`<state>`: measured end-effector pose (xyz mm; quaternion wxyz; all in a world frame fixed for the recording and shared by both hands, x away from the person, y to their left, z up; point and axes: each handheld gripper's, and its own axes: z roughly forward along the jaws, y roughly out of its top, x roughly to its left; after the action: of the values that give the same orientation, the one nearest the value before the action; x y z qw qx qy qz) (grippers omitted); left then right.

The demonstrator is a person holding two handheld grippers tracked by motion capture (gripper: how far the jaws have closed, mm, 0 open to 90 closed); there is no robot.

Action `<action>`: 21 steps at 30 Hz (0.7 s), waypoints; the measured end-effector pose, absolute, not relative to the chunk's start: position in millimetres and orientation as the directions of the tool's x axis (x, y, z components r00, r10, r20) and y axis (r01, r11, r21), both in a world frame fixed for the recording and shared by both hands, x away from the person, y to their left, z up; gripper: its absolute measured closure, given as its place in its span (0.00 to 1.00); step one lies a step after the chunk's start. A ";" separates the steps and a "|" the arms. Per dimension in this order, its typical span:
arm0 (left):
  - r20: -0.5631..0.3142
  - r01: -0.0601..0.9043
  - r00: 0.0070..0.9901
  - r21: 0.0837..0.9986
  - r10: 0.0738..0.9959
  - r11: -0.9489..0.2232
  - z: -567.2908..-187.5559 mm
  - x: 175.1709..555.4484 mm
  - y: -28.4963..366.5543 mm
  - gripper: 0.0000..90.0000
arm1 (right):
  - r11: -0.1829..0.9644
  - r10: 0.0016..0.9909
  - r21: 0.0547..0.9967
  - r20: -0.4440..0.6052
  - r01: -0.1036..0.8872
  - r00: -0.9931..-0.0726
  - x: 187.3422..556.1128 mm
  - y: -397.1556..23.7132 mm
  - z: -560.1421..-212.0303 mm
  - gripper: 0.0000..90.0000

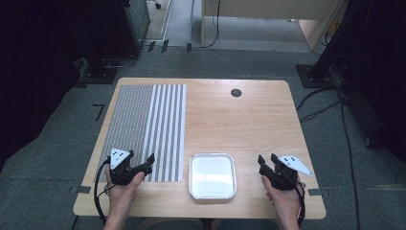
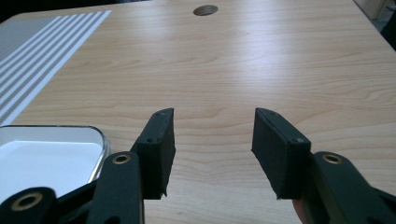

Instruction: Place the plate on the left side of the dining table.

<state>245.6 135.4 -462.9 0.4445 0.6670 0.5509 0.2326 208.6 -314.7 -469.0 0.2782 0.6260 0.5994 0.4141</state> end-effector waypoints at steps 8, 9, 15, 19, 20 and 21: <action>-0.181 0.534 0.316 0.845 0.931 -0.017 -463.0 243.9 116.8 0.19 | -0.121 0.976 0.850 0.196 0.512 -0.096 207.0 -305.1 -468.0 0.63; -0.181 0.534 0.318 0.845 0.931 -0.017 -463.1 243.6 114.6 0.19 | -0.119 0.975 0.851 0.198 0.511 -0.102 206.9 -304.0 -467.9 0.64; -0.186 0.548 0.340 0.836 0.922 -0.034 -465.0 241.8 99.8 0.20 | -0.118 0.970 0.848 0.209 0.516 -0.121 206.0 -295.5 -468.4 0.68; -0.190 0.550 0.348 0.834 0.918 -0.036 -467.0 240.0 90.9 0.26 | -0.119 0.966 0.849 0.218 0.515 -0.136 205.2 -290.4 -469.1 0.71; -0.191 0.552 0.354 0.833 0.916 -0.040 -467.7 239.6 88.8 0.27 | -0.119 0.966 0.851 0.219 0.512 -0.139 205.0 -289.4 -469.3 0.72; -0.191 0.552 0.354 0.833 0.916 -0.040 -467.7 239.6 88.8 0.27 | -0.118 0.965 0.852 0.219 0.510 -0.144 204.7 -288.5 -469.5 0.73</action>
<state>239.6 88.8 -467.7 0.4457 0.6915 0.5307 0.2038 204.7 -288.5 -469.5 0.2566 0.6019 0.6126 0.4434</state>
